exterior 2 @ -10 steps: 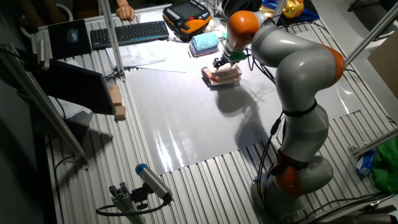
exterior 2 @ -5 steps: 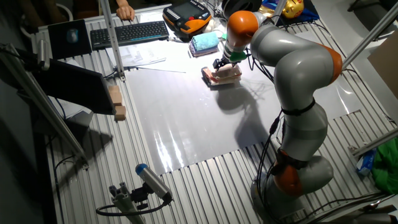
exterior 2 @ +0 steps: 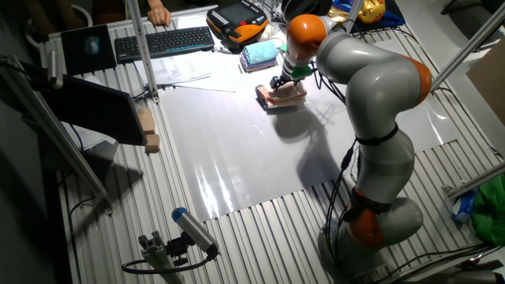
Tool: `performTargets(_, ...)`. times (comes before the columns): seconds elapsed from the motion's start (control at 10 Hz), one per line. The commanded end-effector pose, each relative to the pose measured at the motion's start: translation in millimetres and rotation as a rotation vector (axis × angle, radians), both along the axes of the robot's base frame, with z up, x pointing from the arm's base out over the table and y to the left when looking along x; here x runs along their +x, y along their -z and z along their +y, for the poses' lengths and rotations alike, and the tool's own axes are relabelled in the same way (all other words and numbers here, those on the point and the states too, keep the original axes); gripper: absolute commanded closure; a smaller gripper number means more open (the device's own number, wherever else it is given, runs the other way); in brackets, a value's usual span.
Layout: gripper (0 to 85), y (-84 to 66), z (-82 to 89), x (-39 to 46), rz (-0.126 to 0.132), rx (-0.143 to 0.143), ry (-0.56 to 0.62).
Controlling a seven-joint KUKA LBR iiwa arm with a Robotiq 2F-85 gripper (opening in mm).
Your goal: Clean the table with a cloth
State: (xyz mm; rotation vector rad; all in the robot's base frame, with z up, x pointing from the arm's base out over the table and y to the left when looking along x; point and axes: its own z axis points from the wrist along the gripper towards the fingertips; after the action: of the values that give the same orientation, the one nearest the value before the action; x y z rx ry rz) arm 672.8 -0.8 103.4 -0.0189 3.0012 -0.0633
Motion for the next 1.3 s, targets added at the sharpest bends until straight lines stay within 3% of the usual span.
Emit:
performTargets(0.0,0.0,0.5,0.3,0.3,0.001,-0.004,0.0)
performTargets(0.7,0.0,5.6,1.2,1.2,0.018,0.004,-0.021)
performTargets(1.2,0.0,23.6,1.3,1.2,0.002,0.018,-0.015)
